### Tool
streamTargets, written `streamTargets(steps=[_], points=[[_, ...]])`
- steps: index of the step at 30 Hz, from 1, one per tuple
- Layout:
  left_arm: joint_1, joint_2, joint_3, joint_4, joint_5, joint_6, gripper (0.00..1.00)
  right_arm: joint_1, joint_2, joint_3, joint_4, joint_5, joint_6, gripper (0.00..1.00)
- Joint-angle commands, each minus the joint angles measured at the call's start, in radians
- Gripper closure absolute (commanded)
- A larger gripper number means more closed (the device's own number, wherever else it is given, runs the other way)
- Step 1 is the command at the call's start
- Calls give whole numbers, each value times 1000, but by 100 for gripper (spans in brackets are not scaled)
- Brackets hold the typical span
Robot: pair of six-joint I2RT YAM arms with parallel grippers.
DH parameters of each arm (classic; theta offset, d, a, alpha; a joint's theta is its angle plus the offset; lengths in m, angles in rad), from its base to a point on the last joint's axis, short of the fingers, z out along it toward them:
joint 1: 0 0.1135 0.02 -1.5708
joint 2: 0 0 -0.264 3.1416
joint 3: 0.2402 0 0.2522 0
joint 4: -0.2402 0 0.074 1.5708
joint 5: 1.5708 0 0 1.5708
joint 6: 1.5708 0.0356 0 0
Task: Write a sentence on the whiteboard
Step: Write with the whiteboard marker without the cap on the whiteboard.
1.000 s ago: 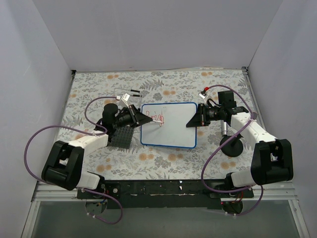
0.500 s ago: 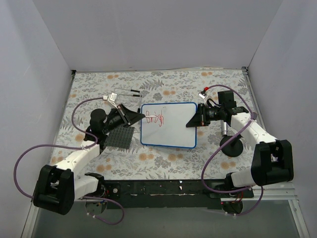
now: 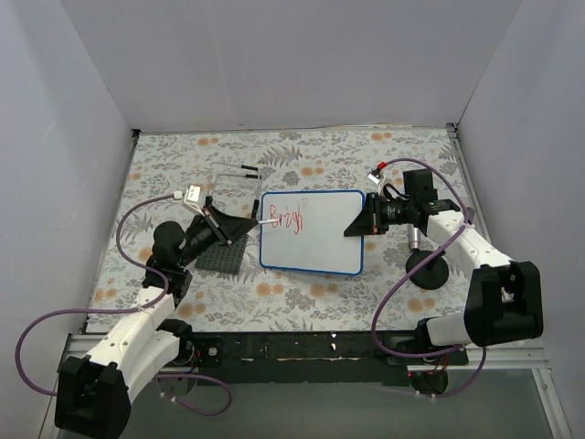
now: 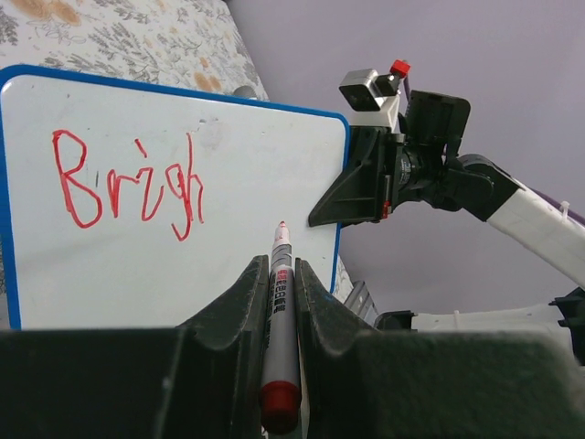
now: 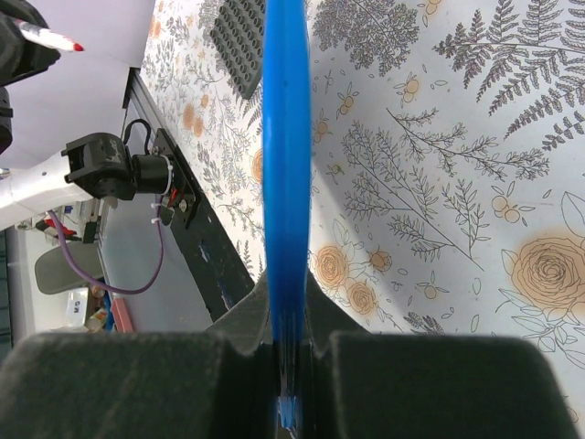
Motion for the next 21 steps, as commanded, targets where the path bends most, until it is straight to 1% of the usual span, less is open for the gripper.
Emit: streamTargets(steps=[1,8,12,16,21], points=[[8,-13,-37,8,-24,-25,100,1,-26,3,36,-9,-33,99],[-1,62,-24,34,-19,-22,100,0,-31,5,37,-14,-33,99],[-50,124,-7,62,-60,-10,100,1,-32,3,39,-14,-33,99],[-105,232,26,104,-102,10,100,1,-29,3,42,-20,-29,99],[-117,356,70,184,-108,7,100,1,-23,6,40,-20,-27,99]])
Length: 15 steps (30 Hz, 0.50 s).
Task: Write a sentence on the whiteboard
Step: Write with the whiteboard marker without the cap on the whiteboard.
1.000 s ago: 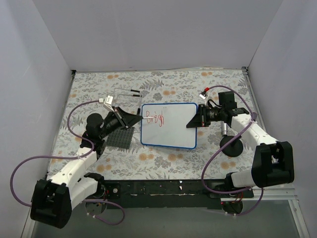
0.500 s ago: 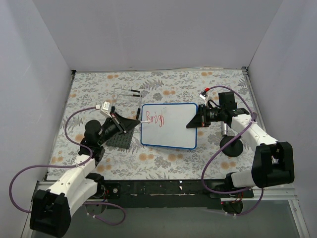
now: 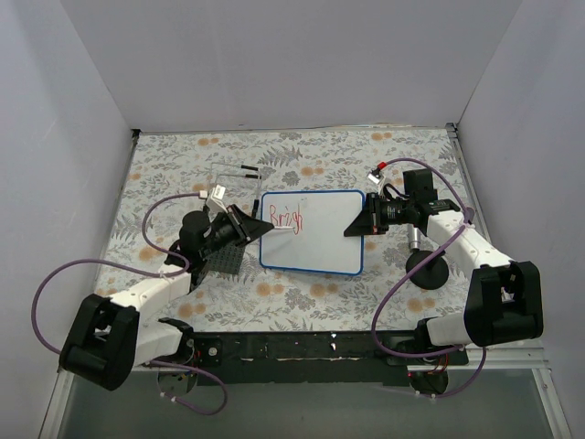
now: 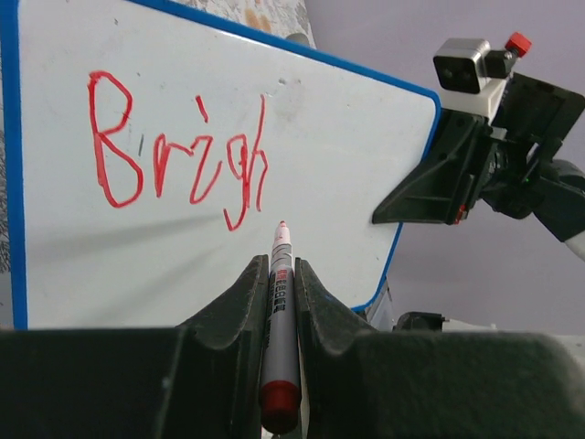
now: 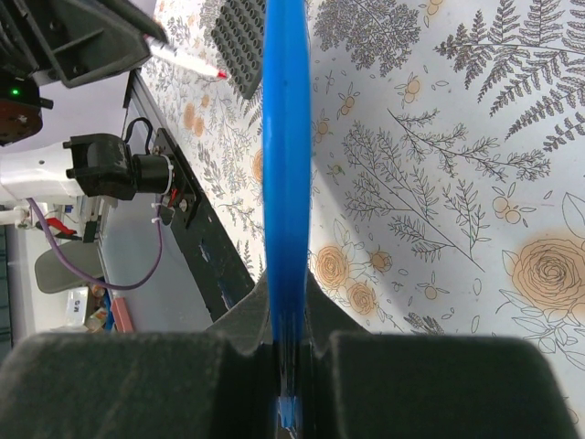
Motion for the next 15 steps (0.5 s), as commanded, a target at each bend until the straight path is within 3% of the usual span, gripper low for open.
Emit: streamTargets(steps=[1,15], points=[[-16,91,87,106,-33,19,100,1,-23,7,38,-17,-27,99],[-40,247,203,122,-36,35,100,1,-21,6,36,-12,-30,99]])
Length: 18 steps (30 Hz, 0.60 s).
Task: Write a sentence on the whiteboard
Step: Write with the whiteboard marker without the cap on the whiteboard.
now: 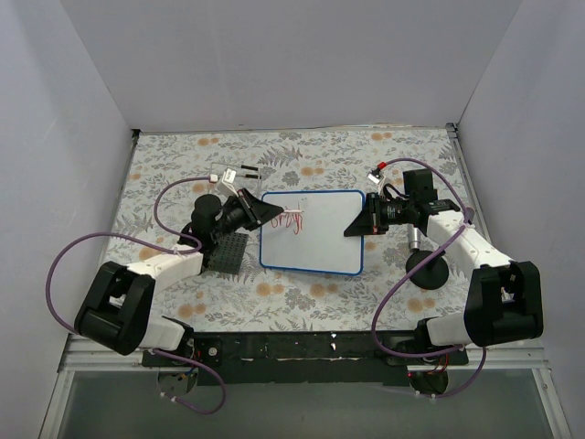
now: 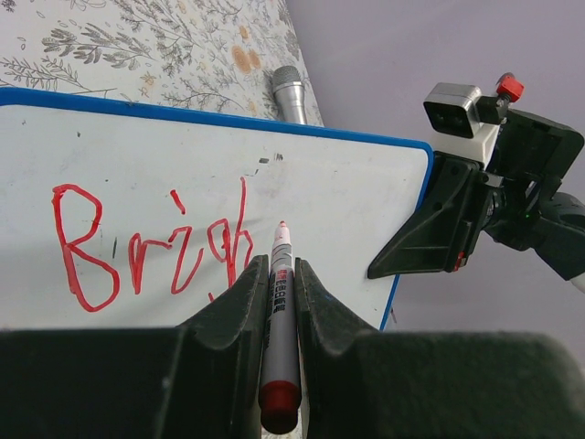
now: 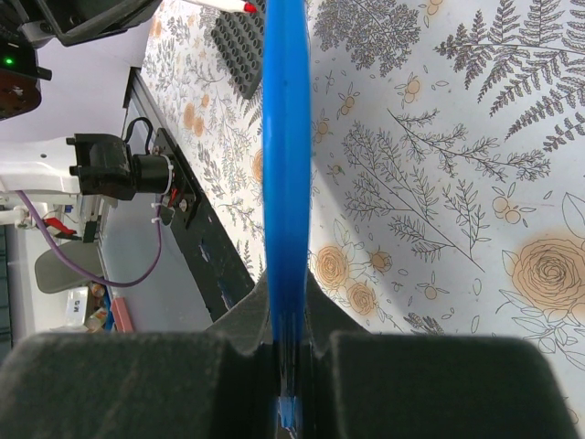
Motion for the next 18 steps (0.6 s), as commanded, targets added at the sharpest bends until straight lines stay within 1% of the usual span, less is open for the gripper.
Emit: streamTargets(steps=[1,13,18], points=[[-5,14,39,6,1,25,100,0,-21,6,36,-13,-30,99],[-5,26,59,-63,8,66,100,1,-23,9,34,-13,-29,99],[-7,35,65,-66,14,69,100,1,-23,9,34,-11,-29,99]])
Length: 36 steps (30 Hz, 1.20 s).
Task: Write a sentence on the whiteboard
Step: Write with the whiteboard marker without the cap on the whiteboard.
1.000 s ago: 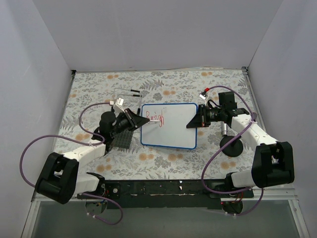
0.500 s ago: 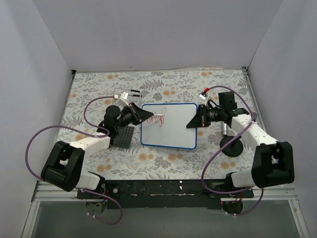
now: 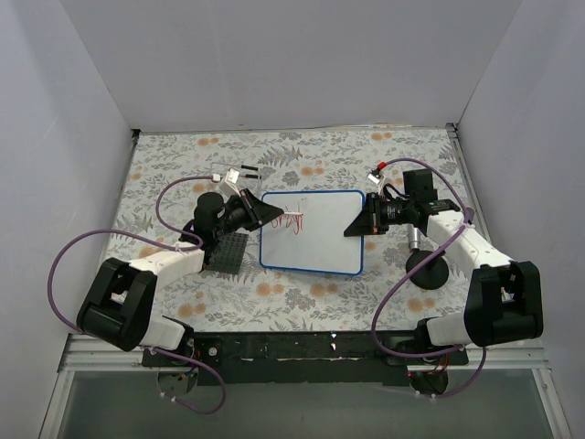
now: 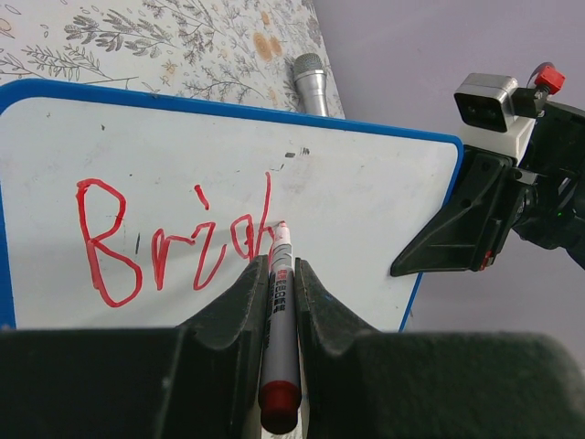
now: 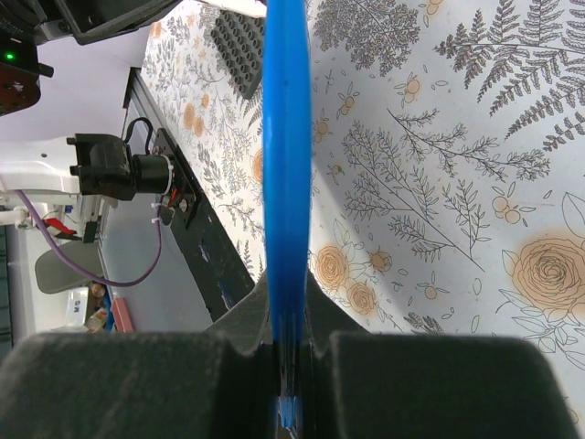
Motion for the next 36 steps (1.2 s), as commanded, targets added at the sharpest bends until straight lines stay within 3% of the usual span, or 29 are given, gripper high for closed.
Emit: streamTargets(steps=[1,17,28,36], points=[[-6,8,43,-10,15,24,100,1,-23,9,34,-11,-29,99],[-37,56,81,19,47,-2,100,1,-24,9,34,-11,-29,99],[-31,-18,50,10,-57,-19,100,0,-29,6,34,-12,-29,99],[-28,11,76,-24,-69,-2,100,-2,-32,6,34,-12,-29,99]])
